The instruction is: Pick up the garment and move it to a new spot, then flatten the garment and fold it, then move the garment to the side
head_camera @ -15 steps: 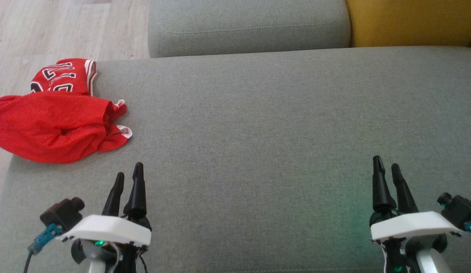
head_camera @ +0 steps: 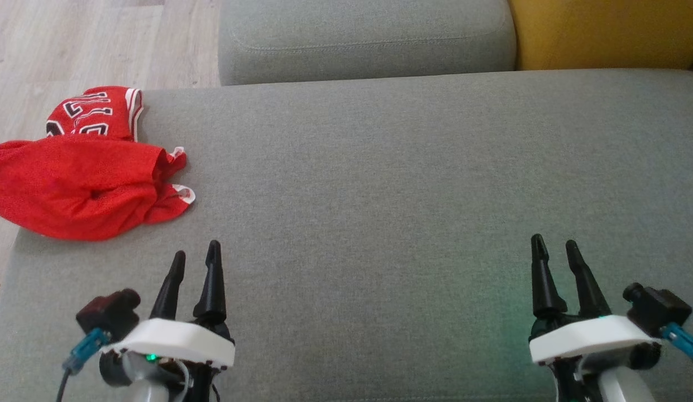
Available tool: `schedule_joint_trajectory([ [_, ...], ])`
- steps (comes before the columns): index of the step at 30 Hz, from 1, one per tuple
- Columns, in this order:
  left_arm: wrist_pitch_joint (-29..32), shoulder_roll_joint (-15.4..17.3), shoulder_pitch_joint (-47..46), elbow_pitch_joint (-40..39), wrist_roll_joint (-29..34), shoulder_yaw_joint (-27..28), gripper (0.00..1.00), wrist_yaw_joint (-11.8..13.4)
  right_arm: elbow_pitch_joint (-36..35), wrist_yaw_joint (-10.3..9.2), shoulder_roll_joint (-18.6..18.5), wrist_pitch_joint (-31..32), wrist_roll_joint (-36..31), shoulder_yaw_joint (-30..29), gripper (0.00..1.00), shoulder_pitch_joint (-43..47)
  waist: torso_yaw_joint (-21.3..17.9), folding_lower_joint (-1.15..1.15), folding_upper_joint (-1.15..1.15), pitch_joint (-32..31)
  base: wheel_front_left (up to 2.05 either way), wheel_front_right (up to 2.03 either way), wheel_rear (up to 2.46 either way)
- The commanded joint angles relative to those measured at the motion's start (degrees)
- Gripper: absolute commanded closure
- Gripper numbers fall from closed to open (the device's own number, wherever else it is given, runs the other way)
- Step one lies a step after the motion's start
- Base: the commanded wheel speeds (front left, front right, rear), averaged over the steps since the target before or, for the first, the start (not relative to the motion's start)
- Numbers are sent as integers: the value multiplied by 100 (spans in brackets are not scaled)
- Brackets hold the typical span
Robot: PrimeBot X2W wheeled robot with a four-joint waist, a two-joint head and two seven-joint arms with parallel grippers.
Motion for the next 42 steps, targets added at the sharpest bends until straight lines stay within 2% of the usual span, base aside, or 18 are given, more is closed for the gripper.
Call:
schedule_joint_trajectory([
  [1,-101,77,-112,-229,161,109,0,27,-180,-3,-48,-86,-167,141,0,-185,2,0,0,0,0,0,0],
  [33,-654,98,75,-270,2220,-133,0,268,-87,-4,-61,-644,-2442,329,0,-152,15,0,0,-94,0,0,0],
  [42,-670,98,85,-223,2201,-120,0,268,-31,-4,-62,-660,-2464,314,0,-179,6,0,0,-105,0,0,0],
])
